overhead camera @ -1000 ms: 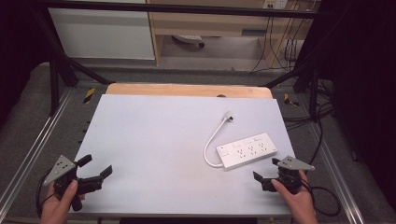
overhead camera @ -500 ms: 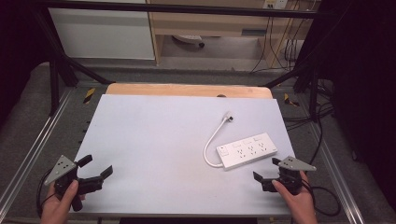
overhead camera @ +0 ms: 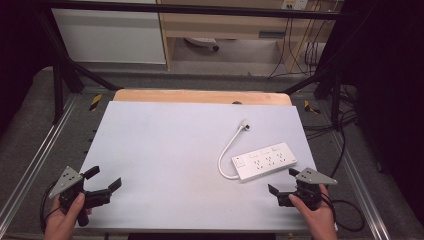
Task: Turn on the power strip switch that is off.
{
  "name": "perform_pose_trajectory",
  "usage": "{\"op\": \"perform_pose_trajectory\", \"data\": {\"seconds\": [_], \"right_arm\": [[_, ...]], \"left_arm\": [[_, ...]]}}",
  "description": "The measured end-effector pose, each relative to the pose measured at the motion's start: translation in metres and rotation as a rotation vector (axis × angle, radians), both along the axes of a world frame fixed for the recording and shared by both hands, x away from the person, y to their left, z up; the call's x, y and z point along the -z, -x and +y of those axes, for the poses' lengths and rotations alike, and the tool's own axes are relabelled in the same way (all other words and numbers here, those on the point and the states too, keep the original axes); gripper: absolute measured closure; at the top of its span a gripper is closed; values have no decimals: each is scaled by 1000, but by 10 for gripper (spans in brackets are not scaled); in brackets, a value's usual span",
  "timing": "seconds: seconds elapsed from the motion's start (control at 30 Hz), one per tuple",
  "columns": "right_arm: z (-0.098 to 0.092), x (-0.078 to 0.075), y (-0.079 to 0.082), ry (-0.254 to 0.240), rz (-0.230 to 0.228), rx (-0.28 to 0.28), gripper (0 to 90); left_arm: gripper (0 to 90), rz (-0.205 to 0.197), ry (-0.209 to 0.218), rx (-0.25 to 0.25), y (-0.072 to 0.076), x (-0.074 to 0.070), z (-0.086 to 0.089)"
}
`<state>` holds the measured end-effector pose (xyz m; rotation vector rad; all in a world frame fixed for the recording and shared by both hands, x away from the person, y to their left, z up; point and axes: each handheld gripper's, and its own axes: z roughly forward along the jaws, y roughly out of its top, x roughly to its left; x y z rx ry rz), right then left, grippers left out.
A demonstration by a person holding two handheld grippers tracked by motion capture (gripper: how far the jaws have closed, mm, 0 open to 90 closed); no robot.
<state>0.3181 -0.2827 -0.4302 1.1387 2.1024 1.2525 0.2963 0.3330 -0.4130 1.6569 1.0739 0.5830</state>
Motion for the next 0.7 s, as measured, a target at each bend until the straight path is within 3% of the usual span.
{"op": "perform_pose_trajectory", "data": {"seconds": [0.3, 0.7], "right_arm": [[1, -5, 1, -35, -18, 0, 31], [3, -13, -4, -79, -54, 50, 25]], "left_arm": [[56, 1, -6, 3, 0, 0, -1], [56, 8, -17, 6, 0, 1, -2]]}}
